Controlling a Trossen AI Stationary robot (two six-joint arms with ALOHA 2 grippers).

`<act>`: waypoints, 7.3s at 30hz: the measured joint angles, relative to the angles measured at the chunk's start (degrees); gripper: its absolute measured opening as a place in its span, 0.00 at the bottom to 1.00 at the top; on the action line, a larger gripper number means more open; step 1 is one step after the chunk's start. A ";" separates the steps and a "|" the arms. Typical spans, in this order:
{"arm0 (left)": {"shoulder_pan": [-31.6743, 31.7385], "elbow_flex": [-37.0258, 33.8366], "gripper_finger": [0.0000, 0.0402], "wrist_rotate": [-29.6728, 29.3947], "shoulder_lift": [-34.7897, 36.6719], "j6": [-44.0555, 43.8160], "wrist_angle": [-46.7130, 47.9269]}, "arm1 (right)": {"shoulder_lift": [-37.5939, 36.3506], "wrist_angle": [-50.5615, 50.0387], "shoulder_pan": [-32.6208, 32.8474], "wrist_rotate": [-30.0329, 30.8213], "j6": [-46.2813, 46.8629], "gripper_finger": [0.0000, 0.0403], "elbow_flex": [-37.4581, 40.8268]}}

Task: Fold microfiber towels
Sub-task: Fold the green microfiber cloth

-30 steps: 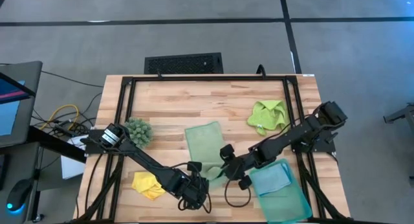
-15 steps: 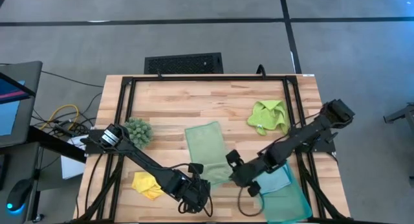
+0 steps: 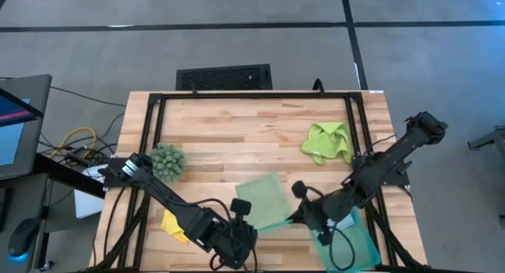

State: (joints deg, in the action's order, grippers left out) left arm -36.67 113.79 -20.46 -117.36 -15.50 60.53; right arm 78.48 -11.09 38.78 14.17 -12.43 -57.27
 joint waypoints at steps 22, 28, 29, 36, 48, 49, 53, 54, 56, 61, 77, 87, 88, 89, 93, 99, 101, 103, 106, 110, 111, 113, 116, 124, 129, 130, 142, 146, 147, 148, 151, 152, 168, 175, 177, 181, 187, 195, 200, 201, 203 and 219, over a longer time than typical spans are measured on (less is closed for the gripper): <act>18.03 19.30 0.00 -22.30 8.61 22.01 30.02 | -9.77 -3.48 -28.20 7.12 -8.53 0.05 -14.23; 19.04 19.45 0.00 -11.14 12.81 18.90 28.92 | -10.25 -9.19 -26.14 -1.52 -3.83 0.04 -17.07; 18.56 19.44 0.00 -7.95 13.31 18.87 28.72 | -10.21 -9.92 -24.97 -3.21 -2.95 0.05 -17.61; 15.96 19.49 0.00 -2.37 16.08 18.25 27.26 | -9.62 -8.49 -18.85 -7.35 -0.59 0.06 -19.18; 26.87 18.81 0.00 -10.23 16.01 29.02 30.41 | -8.92 -12.09 -31.98 -6.28 1.93 0.05 -17.74; 28.48 18.58 0.00 -11.78 15.89 30.76 30.41 | -8.92 -11.44 -33.61 -5.77 1.34 0.05 -17.10; 34.12 18.46 0.00 -16.95 15.63 37.03 28.18 | -8.83 -9.36 -38.44 -4.82 0.02 0.03 -15.53; 34.99 18.58 0.00 -17.44 15.63 37.93 27.53 | -8.83 -9.15 -39.01 -4.74 -0.05 0.03 -15.53; 35.73 18.68 0.00 -17.41 15.63 38.41 26.63 | -9.15 -9.09 -39.28 -4.75 -0.37 0.03 -15.53; 32.73 18.68 0.00 -13.35 15.65 36.70 27.15 | -8.72 -13.83 -37.33 -5.31 -0.90 0.04 -15.53; 11.96 -29.78 0.00 8.98 15.10 6.60 -10.86 | 5.81 -0.15 -16.08 -9.32 15.56 0.05 6.52; 2.93 -40.87 0.00 14.17 15.19 -2.65 -41.20 | 13.47 9.51 -7.67 -19.27 10.62 0.06 6.43; 2.96 -40.88 0.00 14.09 15.19 -2.39 -41.18 | 13.53 9.62 -7.65 -19.05 10.55 0.06 6.53; 3.21 -40.88 0.00 14.00 15.19 -2.35 -40.22 | 13.49 9.83 -7.84 -18.67 10.49 0.06 6.55; 4.92 -40.88 0.00 12.24 15.30 -2.55 -30.81 | 13.68 9.45 -12.30 -16.20 9.39 0.04 6.58; 8.84 -40.95 0.00 6.71 15.45 -4.73 -16.68 | 13.70 10.37 -24.02 -13.46 8.92 0.04 6.61; 10.99 -40.95 0.00 6.02 15.53 -3.75 -14.07 | 13.72 10.99 -27.93 -13.50 8.92 0.04 6.61; 13.71 -40.95 0.00 6.14 15.54 -1.21 -12.59 | 13.72 10.96 -31.46 -13.56 8.94 0.04 6.61; 17.86 -40.93 0.00 7.51 15.54 4.20 -11.16 | 13.72 10.97 -35.67 -15.38 8.92 0.04 6.61; 24.15 -40.93 0.00 11.06 15.86 9.37 -8.51 | 13.72 10.99 -39.75 -18.21 7.46 0.04 6.61; 25.49 -40.93 0.00 12.00 15.97 10.55 -8.51 | 13.72 10.98 -40.45 -18.45 6.64 0.04 6.62; 27.85 -40.93 0.00 14.56 16.28 12.35 -8.54 | 13.72 11.08 -41.44 -18.99 5.88 0.05 6.61; 30.28 -40.93 0.00 18.24 16.48 13.39 -8.52 | 13.85 10.78 -41.93 -19.09 5.03 0.04 6.63; 28.39 -39.35 0.00 27.65 16.87 7.30 -6.61 | 16.78 11.93 -39.64 -19.75 3.52 0.05 6.54; 28.05 -39.25 0.00 25.88 17.78 6.30 -6.76 | 16.68 11.65 -39.28 -19.15 4.38 0.04 6.52; 28.39 -39.34 0.00 24.86 17.74 6.74 -6.65 | 16.72 11.47 -39.46 -18.86 4.77 0.04 6.55; 34.73 -49.68 0.00 20.91 17.73 12.50 -14.14 | 25.91 16.59 -42.99 -18.41 6.63 0.04 4.66; 36.29 -51.16 0.00 19.97 17.73 14.54 -17.84 | 24.73 11.38 -44.03 -17.09 6.40 0.05 2.90; 36.67 -51.38 0.00 19.97 17.75 15.02 -18.65 | 24.30 10.98 -44.22 -16.92 6.36 0.06 2.90; 37.02 -51.87 0.00 19.95 17.79 15.34 -19.18 | 24.30 11.29 -44.53 -16.93 6.35 0.06 2.85; 37.70 -52.39 0.00 19.93 17.72 15.53 -20.78 | 24.82 11.42 -45.31 -17.01 5.93 0.06 3.03; 37.87 -52.63 0.00 19.93 17.77 15.55 -20.66 | 25.57 12.56 -45.39 -16.93 5.55 0.06 3.00; 38.53 -54.04 0.35 11.14 19.48 14.15 -19.97 | 23.68 13.64 -47.99 -16.42 1.41 0.43 2.17; 38.56 -62.13 0.35 12.41 32.23 14.63 -29.99 | 17.37 20.06 -49.91 -26.47 -0.01 0.48 8.95; 38.54 -67.78 0.32 14.45 37.31 13.35 -38.34 | 17.81 23.38 -49.56 -32.62 0.05 0.43 11.15; 36.46 -80.52 0.25 18.67 43.50 7.56 -62.77 | 20.91 25.35 -46.87 -36.59 2.76 0.30 12.21; 29.65 -89.91 0.15 15.84 41.43 -0.41 -78.25 | 25.49 28.81 -41.48 -35.92 1.95 0.11 11.13; 23.89 -90.43 0.05 7.51 32.75 -5.21 -77.85 | 25.78 24.91 -38.01 -30.25 6.04 0.05 11.61; 23.91 -89.41 0.01 7.11 29.28 -7.56 -77.37 | 25.88 24.87 -33.84 -24.00 8.60 0.07 11.64; 23.91 -88.85 0.00 7.10 29.28 -7.40 -76.16 | 25.88 24.57 -32.92 -22.56 9.00 0.07 11.64; 23.91 -87.81 0.00 7.16 30.10 -6.44 -73.18 | 25.60 23.71 -30.93 -18.64 9.89 0.05 11.64; 23.83 -84.97 0.00 9.47 28.16 2.79 -73.08 | 23.94 29.99 -25.95 -7.87 18.47 0.05 11.75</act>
State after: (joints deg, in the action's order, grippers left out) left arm -12.84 28.82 -10.99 -89.20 -12.71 -12.56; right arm 102.42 18.89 12.84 6.30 6.04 -45.52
